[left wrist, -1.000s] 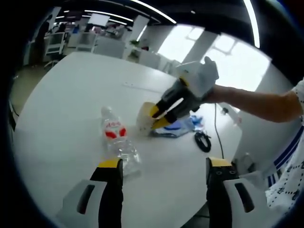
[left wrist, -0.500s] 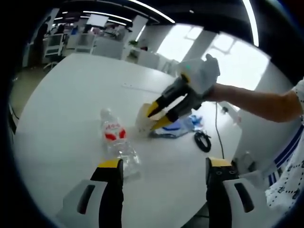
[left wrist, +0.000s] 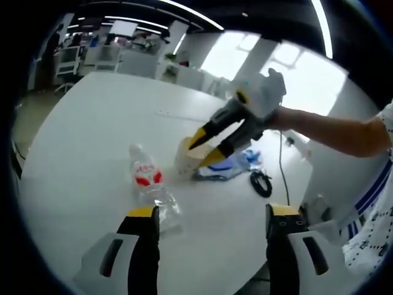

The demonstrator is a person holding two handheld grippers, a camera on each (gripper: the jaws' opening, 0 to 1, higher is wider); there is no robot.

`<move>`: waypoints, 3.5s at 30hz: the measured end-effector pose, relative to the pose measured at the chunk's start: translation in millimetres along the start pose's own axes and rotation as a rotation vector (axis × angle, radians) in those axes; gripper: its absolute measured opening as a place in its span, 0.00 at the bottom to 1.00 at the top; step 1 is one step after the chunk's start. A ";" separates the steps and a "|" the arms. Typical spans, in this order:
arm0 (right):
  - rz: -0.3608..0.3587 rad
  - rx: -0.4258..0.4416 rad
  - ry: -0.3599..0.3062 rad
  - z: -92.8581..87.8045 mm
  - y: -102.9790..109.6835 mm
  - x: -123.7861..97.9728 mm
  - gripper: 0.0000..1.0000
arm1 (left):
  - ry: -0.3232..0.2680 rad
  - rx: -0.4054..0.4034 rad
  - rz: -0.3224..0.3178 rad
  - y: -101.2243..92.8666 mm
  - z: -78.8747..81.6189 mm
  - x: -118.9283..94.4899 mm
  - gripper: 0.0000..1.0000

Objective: Arrange the tabletop items into an orderly group along one side of the table until the central work area is clear of visible clutter.

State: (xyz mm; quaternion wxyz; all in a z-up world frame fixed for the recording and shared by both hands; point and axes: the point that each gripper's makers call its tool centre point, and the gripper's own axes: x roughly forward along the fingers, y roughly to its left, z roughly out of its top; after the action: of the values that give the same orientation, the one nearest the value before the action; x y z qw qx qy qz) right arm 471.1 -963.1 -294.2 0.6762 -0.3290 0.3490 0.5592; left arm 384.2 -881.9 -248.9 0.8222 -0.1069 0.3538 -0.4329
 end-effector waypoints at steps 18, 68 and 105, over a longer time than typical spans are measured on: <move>-0.006 0.025 -0.032 5.7 0.2 -13.9 0.27 | -0.009 0.011 0.000 -3.3 7.2 -3.2 0.67; -0.075 0.399 -0.126 75.8 -38.0 -0.6 0.37 | -0.038 0.003 -0.004 1.6 6.8 -16.6 0.66; -0.252 0.997 0.075 48.2 -89.1 69.8 0.34 | -0.057 -0.034 -0.046 27.5 -1.5 -30.5 0.64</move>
State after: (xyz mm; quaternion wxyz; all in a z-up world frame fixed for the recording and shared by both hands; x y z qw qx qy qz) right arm 573.1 -900.2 -322.0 0.8000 -0.0260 0.5550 0.2267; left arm 389.2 -841.1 -248.3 0.8199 -0.1414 0.3351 -0.4422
